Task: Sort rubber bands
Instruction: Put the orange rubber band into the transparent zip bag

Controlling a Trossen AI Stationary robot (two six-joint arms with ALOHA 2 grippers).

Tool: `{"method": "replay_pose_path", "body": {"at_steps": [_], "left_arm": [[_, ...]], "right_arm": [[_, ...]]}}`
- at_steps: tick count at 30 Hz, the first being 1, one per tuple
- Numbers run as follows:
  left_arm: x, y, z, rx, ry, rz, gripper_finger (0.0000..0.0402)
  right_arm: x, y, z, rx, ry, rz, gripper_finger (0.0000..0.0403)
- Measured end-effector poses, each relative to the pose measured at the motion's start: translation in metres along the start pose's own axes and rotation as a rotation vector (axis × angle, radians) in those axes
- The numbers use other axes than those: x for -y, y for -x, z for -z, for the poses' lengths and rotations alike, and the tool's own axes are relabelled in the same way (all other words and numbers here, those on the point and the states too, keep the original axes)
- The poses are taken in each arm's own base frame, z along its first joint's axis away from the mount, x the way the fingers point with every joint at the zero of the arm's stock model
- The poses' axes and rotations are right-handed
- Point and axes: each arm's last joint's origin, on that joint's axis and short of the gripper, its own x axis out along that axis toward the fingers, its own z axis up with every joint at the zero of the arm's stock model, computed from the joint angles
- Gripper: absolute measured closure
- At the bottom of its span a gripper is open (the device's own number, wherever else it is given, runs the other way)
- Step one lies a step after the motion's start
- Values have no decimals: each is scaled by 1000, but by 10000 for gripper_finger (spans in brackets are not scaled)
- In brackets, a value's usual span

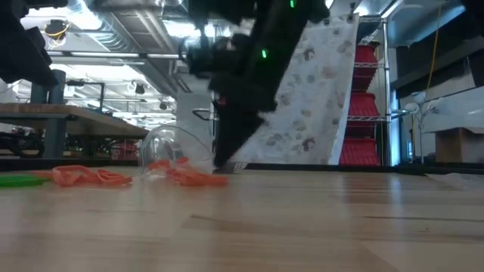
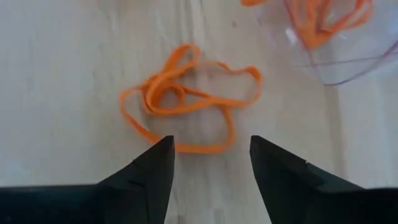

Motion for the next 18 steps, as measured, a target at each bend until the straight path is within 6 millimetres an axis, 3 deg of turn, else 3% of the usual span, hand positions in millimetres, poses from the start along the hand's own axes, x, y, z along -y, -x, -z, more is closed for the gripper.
{"method": "replay_pose_path", "body": {"at_steps": [6,9,18], "left_arm": [[0,0,0,10,0,-5,323],[0,0,0,15,1,-7,323],[0,0,0,15,1,-7,323]], "right_arm": [[7,-21,11,35,-42,-30,204],[11,-28,14,65,-79,-54,226],[18,-27,18,28,-88,-95,382]]}}
